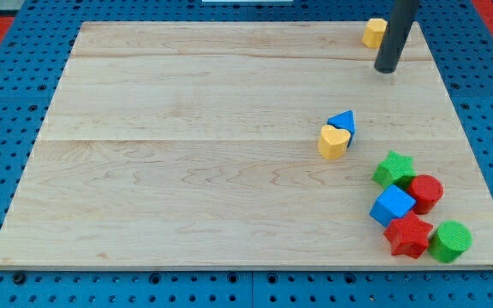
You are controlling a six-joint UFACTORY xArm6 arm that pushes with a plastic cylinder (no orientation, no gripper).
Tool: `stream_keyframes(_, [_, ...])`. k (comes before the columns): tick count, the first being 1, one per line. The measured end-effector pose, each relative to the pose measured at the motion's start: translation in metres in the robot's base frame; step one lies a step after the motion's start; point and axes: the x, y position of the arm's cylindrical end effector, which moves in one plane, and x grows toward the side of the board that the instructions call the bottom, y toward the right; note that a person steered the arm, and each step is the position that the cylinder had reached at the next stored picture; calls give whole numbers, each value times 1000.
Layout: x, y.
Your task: Separate the yellow heart with blue triangle towards the yellow hexagon
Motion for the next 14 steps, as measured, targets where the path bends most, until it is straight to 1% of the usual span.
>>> stream_keyframes(1, [6, -56])
stream_keyframes(3, [53, -80])
stream_keyframes(4, [86, -106])
stream_keyframes(5, [141, -111])
stream_keyframes(6, [192, -131])
stream_keyframes(7, [207, -101])
stream_keyframes(9, [168, -50])
stream_keyframes(10, [142, -78])
stream_keyframes(11, [115, -124])
stream_keyframes(12, [86, -150])
stream_keyframes(13, [47, -152])
stream_keyframes(14, [12, -128])
